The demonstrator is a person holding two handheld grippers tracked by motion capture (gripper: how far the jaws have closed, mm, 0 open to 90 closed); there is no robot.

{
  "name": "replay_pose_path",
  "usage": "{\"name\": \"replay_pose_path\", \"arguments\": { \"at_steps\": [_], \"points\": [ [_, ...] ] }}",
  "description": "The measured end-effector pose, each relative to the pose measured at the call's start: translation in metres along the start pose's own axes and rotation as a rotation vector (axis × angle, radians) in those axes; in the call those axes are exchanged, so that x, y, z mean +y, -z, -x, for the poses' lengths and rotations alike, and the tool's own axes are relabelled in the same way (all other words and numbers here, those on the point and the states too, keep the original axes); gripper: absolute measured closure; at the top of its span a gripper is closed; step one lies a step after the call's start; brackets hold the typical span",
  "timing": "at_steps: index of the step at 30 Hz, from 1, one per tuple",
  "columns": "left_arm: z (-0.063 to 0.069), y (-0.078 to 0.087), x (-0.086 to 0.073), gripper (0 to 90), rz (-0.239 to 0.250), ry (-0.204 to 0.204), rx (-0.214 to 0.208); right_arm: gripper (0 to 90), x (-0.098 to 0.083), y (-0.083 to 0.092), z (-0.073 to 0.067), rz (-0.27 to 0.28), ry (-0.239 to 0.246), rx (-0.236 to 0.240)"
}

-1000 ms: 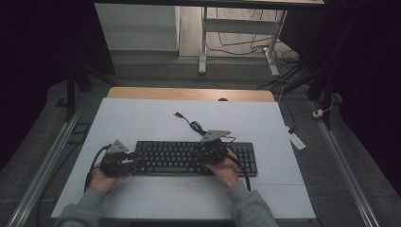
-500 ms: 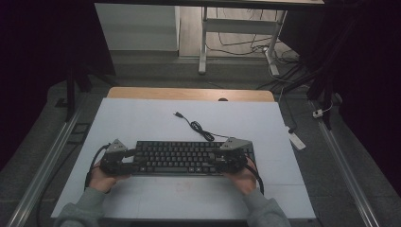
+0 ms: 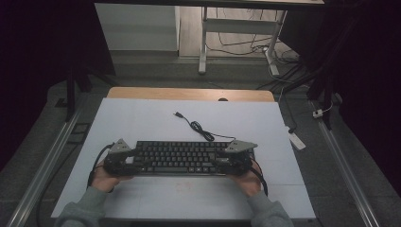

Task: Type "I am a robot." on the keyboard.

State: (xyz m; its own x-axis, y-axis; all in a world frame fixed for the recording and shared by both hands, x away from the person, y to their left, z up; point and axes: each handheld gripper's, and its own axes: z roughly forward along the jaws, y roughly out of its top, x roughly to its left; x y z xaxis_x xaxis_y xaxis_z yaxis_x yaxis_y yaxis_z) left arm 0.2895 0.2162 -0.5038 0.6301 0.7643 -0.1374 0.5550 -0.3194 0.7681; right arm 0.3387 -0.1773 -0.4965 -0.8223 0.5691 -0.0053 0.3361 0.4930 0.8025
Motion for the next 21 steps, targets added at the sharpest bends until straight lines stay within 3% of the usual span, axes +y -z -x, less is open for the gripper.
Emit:
{"name": "replay_pose_path", "arguments": {
  "at_steps": [12, 21],
  "points": [
    [0.023, -0.013, 0.011, 36.6, -0.009, -0.077, -0.066, 52.0, -0.001, -0.001, 0.002, -0.004, -0.004, -0.007],
    [0.032, -0.023, 0.012, 45.5, -0.046, -0.115, -0.073, 51.9, -0.001, -0.002, 0.002, -0.012, -0.002, -0.011]
  ]
}}
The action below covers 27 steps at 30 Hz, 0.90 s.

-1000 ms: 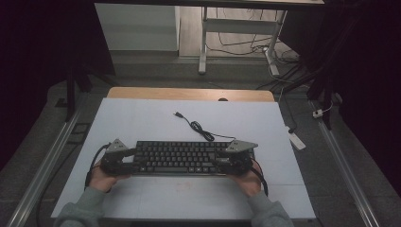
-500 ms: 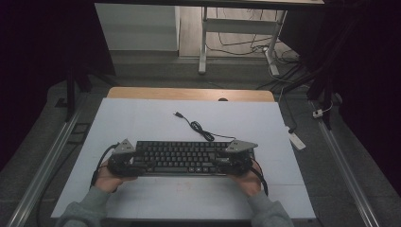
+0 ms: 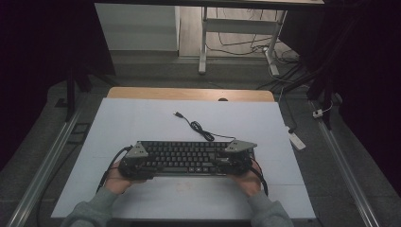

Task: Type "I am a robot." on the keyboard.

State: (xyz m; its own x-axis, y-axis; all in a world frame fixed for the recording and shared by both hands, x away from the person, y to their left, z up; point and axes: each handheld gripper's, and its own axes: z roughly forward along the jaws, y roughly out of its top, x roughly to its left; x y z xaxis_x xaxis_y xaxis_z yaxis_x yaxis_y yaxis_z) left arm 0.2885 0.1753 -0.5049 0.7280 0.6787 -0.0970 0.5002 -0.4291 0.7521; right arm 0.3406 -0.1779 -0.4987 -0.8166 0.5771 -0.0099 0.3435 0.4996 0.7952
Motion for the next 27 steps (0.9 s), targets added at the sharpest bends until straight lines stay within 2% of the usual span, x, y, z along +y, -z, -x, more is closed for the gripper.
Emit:
{"name": "replay_pose_path", "arguments": {
  "at_steps": [5, 9, 15, 27],
  "points": [
    [0.002, -0.005, 0.0, 56.0, -0.014, -0.007, 0.005, 51.8, 0.0, -0.001, -0.001, -0.001, 0.002, 0.002],
    [0.002, -0.009, 0.001, 69.8, -0.02, -0.004, 0.002, 51.6, 0.0, -0.001, -0.001, -0.005, 0.004, 0.0],
    [0.006, -0.015, 0.002, 87.8, -0.038, -0.021, -0.019, 51.5, 0.0, -0.001, 0.0, -0.006, 0.002, -0.002],
    [0.012, -0.029, 0.004, 89.1, -0.069, -0.047, -0.028, 51.3, -0.001, -0.002, -0.001, -0.012, 0.007, -0.002]
  ]
}}
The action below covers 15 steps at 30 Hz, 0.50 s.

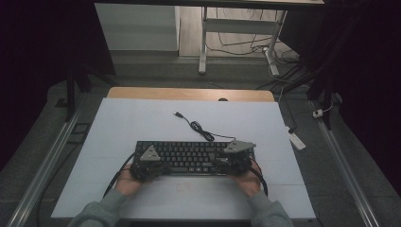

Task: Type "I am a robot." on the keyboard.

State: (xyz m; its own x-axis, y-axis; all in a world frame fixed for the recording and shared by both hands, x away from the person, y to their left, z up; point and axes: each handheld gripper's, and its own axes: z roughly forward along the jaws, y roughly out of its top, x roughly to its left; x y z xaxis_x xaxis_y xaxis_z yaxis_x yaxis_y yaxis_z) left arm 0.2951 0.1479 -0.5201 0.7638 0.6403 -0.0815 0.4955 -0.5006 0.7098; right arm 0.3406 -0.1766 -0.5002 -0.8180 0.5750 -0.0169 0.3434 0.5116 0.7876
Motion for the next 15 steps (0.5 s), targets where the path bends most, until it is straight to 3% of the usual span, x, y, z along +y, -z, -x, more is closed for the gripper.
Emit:
{"name": "replay_pose_path", "arguments": {
  "at_steps": [15],
  "points": [
    [0.0023, -0.0092, -0.0011, 89.2, -0.019, -0.005, 0.007, 51.2, -0.0003, -0.0005, -0.0001, -0.001, 0.003, 0.001]
  ]
}}
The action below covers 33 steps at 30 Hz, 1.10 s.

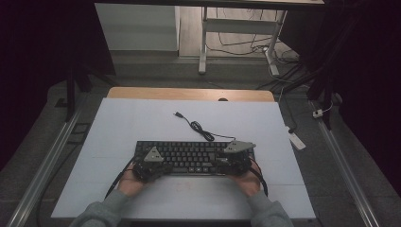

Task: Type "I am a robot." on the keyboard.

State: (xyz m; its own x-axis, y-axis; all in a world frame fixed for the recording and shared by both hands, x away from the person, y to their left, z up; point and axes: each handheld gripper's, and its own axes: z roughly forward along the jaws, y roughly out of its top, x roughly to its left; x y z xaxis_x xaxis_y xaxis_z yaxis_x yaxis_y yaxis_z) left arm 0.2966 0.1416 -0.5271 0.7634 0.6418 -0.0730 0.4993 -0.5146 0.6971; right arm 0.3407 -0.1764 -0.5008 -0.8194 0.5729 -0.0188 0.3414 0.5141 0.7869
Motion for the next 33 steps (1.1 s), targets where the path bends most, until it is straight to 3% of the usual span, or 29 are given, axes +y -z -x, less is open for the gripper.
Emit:
{"name": "replay_pose_path", "arguments": {
  "at_steps": [4, 7, 12, 16, 20, 26, 33],
  "points": [
    [0.002, 0.002, 0.001, 89.2, 0.01, -0.014, 0.024, 51.2, 0.0, 0.001, 0.0, 0.001, 0.0, -0.005],
    [0.001, 0.009, 0.001, 88.5, 0.067, 0.002, 0.02, 51.2, 0.0, 0.001, 0.0, 0.002, -0.003, -0.002],
    [-0.002, 0.02, 0.001, 67.9, 0.128, 0.033, 0.023, 51.1, -0.001, 0.002, 0.0, 0.009, -0.004, -0.002],
    [-0.006, 0.026, 0.0, 51.9, 0.132, 0.059, 0.049, 51.1, -0.002, 0.005, -0.001, 0.021, -0.012, -0.002],
    [-0.011, 0.031, -0.002, 42.4, 0.129, 0.087, 0.074, 50.9, -0.003, 0.008, -0.002, 0.029, -0.013, -0.007],
    [-0.018, 0.037, -0.004, 36.9, 0.142, 0.134, 0.089, 50.8, -0.006, 0.013, -0.004, 0.044, -0.016, -0.012],
    [-0.019, 0.037, -0.004, 35.8, 0.136, 0.139, 0.083, 50.8, -0.008, 0.014, -0.004, 0.043, -0.015, -0.011]
  ]
}}
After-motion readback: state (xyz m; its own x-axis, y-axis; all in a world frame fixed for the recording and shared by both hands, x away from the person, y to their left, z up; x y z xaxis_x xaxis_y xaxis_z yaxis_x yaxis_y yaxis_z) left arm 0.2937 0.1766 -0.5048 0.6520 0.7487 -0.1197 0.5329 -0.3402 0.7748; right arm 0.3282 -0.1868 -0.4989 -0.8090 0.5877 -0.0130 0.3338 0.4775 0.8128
